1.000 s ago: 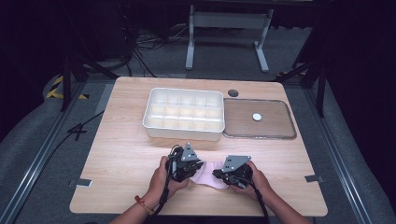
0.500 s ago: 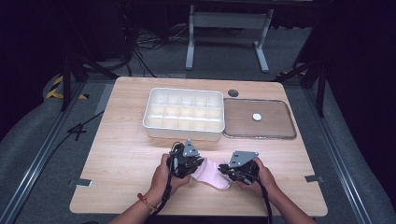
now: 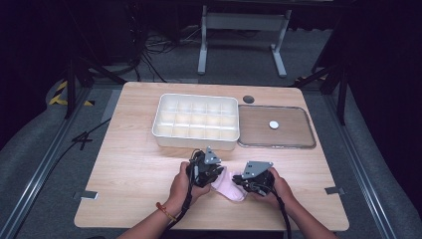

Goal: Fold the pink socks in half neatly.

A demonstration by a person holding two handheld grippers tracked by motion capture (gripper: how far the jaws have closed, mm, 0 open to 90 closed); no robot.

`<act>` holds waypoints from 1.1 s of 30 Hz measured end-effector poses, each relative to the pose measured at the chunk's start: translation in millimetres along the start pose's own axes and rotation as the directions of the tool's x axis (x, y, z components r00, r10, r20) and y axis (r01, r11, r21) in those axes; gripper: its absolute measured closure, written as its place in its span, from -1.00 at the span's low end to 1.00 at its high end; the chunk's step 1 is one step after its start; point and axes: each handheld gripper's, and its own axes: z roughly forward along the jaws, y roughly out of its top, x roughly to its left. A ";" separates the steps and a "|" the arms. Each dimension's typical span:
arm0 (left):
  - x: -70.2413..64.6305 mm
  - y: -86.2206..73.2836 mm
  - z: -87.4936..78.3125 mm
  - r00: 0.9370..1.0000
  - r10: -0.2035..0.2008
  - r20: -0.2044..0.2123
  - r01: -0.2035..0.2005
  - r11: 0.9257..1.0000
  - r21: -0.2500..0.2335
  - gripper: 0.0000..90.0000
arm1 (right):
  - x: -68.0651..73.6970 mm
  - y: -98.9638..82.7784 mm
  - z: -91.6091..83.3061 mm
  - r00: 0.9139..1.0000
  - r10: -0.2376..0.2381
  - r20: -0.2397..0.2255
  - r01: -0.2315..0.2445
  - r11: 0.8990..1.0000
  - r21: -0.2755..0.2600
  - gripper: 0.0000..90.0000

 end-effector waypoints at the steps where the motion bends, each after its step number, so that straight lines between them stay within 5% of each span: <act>1: 0.0 0.0 0.0 1.000 0.000 0.000 0.000 1.000 0.000 0.89 | 0.0 0.0 0.0 1.000 0.000 0.000 0.000 1.000 0.000 0.89; 13: -6.3 0.5 11.6 1.000 0.019 0.002 -0.019 1.000 0.024 0.88 | -2.6 -0.5 -3.3 1.000 0.014 -0.016 -0.015 1.000 -0.010 0.85; 19: -5.5 0.0 10.8 1.000 0.013 0.004 -0.013 1.000 0.013 0.88 | -8.1 -2.5 -12.9 0.999 0.039 0.027 -0.038 0.999 -0.012 0.85; 33: -13.5 4.8 11.7 0.999 0.027 0.032 -0.027 1.000 -0.001 0.86 | -13.8 -6.5 -8.8 0.996 0.084 0.000 -0.084 0.996 0.004 0.86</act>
